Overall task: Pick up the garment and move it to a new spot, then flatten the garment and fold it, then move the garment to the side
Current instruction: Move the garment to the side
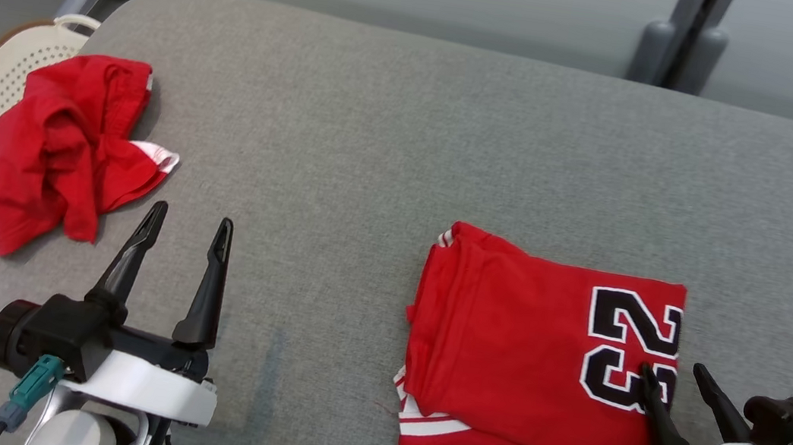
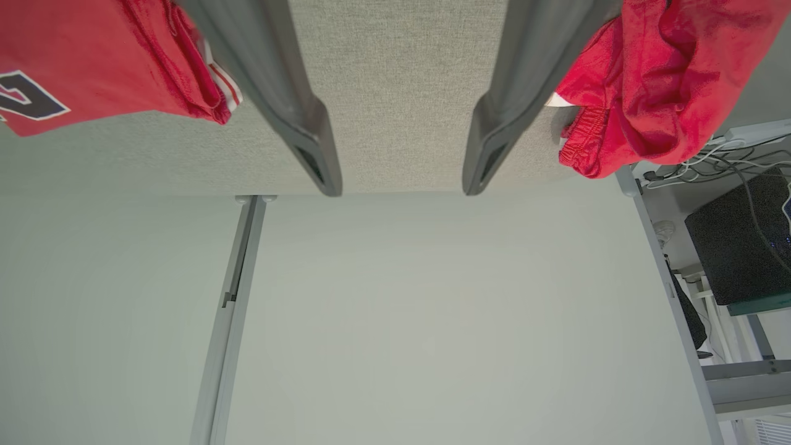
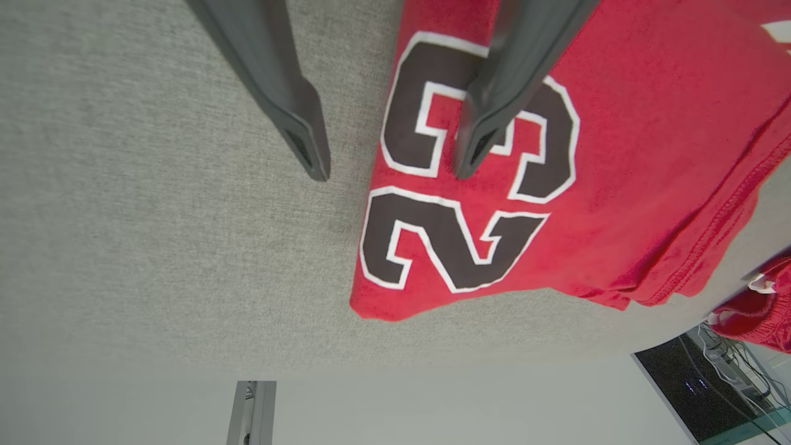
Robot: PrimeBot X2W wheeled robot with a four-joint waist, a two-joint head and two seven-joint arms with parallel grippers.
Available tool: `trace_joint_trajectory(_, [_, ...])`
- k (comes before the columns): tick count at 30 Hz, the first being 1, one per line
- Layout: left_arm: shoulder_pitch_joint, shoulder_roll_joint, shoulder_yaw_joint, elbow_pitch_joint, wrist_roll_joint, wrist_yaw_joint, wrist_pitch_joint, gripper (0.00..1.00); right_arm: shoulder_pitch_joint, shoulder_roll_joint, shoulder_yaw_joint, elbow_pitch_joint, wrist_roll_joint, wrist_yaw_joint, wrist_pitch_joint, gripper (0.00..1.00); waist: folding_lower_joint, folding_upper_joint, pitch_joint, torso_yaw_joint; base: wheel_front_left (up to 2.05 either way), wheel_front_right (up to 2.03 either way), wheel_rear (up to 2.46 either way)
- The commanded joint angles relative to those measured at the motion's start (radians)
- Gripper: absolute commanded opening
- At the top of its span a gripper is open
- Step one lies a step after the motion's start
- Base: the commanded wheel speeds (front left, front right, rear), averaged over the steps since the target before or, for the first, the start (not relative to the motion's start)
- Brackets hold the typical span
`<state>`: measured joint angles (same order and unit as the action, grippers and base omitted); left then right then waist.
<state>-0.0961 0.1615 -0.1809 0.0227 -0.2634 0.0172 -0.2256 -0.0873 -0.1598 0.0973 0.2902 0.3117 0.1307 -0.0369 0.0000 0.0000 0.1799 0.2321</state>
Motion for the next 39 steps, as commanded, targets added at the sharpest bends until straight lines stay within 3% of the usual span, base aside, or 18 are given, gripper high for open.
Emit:
trace_joint_trajectory(1, [-0.024, -0.002, -0.001, 0.008, 0.008, -0.006, -0.009, 1.00, -0.021, -0.007, 0.004, 0.023, 0.013, 0.000, -0.007, 1.00, 0.0000, 0.0000, 0.032, 0.032, 0.00, 0.00, 0.00])
trace_joint_trajectory(8, [-0.061, -0.011, 0.005, 0.056, 0.008, -0.015, -0.032, 1.00, -0.074, -0.007, 0.045, 0.161, 0.045, 0.000, 0.019, 1.00, 0.0000, 0.0000, 0.055, 0.057, 0.00, 0.00, 0.00])
trace_joint_trajectory(9, [-0.062, -0.012, 0.006, 0.061, 0.008, -0.016, -0.033, 1.00, -0.077, -0.005, 0.054, 0.174, 0.050, 0.000, 0.025, 0.78, 0.0000, 0.0000, 0.054, 0.057, 0.00, 0.00, 0.00])
trace_joint_trajectory(11, [-0.064, -0.014, 0.010, 0.071, 0.009, -0.017, -0.036, 1.00, -0.082, -0.008, 0.068, 0.190, 0.060, 0.001, 0.022, 0.11, 0.0000, 0.0000, 0.049, 0.056, 0.00, 0.00, 0.00])
trace_joint_trajectory(12, [-0.063, -0.014, 0.013, 0.076, 0.009, -0.017, -0.037, 1.00, -0.084, -0.008, 0.074, 0.195, 0.066, 0.000, 0.020, 0.00, 0.0000, 0.0000, 0.046, 0.054, 0.00, 0.00, 0.00])
trace_joint_trajectory(19, [-0.050, -0.002, 0.023, 0.082, 0.016, -0.025, -0.040, 1.00, -0.097, -0.040, 0.108, 0.183, 0.070, 0.000, 0.000, 0.00, 0.0000, 0.0000, 0.023, 0.009, 0.00, 0.00, 0.00])
trace_joint_trajectory(26, [-0.038, 0.029, 0.041, 0.062, 0.028, -0.025, -0.040, 1.00, -0.092, -0.092, 0.141, 0.137, 0.079, 0.000, 0.008, 0.00, 0.0000, 0.0000, 0.008, -0.106, 0.00, 0.00, 0.00])
trace_joint_trajectory(33, [-0.042, 0.053, 0.043, 0.031, 0.037, -0.025, -0.034, 1.00, -0.134, -0.166, 0.181, 0.111, 0.097, 0.000, 0.015, 0.00, 0.0000, 0.0000, 0.018, -0.245, 0.00, 0.00, 0.00])
trace_joint_trajectory(39, [-0.085, 0.075, 0.033, -0.014, 0.048, -0.029, -0.013, 1.00, -0.223, -0.282, 0.196, 0.129, 0.109, 0.000, 0.005, 0.00, 0.0000, 0.0000, 0.078, -0.327, 0.00, 0.00, 0.00])
